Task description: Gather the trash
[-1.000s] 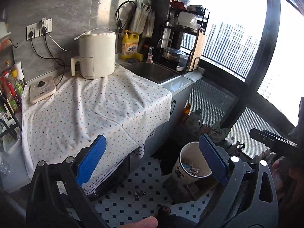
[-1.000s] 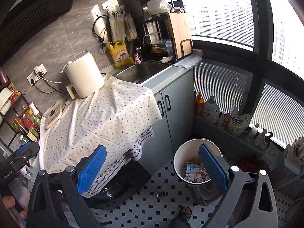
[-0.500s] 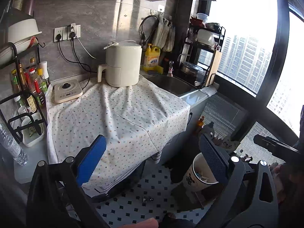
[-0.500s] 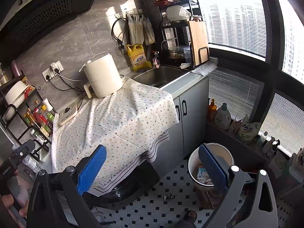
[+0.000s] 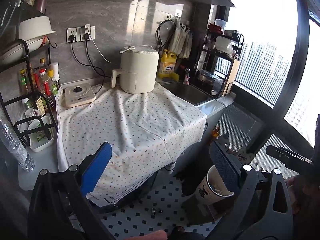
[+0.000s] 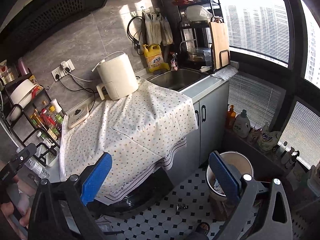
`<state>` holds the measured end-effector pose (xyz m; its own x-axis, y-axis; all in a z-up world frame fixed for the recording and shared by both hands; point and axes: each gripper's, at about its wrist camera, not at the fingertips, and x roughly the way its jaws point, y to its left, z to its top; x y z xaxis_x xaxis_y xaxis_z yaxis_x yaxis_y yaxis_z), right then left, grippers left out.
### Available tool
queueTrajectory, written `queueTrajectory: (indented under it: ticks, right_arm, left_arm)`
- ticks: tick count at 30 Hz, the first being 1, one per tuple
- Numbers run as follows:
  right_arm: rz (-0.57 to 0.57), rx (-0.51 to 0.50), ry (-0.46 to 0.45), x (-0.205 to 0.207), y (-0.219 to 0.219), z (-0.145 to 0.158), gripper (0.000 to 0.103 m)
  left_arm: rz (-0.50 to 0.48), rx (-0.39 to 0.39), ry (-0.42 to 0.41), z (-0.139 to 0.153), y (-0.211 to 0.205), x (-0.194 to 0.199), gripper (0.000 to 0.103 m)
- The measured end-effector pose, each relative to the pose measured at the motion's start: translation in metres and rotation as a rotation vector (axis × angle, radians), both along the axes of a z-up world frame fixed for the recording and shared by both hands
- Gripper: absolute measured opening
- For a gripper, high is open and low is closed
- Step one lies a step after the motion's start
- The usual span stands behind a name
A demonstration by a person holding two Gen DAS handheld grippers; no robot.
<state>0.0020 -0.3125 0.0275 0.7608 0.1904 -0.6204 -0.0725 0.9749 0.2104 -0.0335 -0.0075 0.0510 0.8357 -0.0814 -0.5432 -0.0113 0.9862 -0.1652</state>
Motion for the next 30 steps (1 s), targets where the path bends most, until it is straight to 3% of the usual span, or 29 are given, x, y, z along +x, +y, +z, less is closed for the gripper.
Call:
queueTrajectory:
  ticks: [30]
  right_arm:
    - [0.058,0.015,0.006,0.006,0.016,-0.002,0.095]
  left_arm:
    - [0.063,-0.015,0.007,-0.002,0.019,-0.006,0.097]
